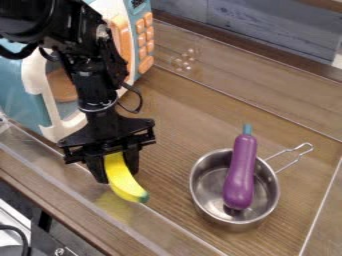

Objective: Put the banana in the silver pot

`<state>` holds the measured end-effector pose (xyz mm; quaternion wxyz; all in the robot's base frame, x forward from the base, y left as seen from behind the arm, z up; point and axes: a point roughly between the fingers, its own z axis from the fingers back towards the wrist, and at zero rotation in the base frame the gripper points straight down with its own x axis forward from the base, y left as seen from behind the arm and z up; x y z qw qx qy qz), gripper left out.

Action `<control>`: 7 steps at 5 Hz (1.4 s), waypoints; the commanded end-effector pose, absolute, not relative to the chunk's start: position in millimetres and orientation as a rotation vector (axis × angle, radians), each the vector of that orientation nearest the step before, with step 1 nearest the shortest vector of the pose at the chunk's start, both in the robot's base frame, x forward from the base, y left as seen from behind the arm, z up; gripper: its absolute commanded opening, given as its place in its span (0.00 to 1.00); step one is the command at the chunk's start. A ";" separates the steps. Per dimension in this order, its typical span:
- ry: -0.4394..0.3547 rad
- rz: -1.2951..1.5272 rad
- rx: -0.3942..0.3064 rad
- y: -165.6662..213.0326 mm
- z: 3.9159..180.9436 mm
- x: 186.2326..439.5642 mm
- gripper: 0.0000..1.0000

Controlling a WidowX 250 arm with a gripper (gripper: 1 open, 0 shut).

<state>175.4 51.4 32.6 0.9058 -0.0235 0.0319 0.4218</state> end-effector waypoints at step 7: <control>0.036 0.542 -0.161 -89.1 85.1 211.9 0.00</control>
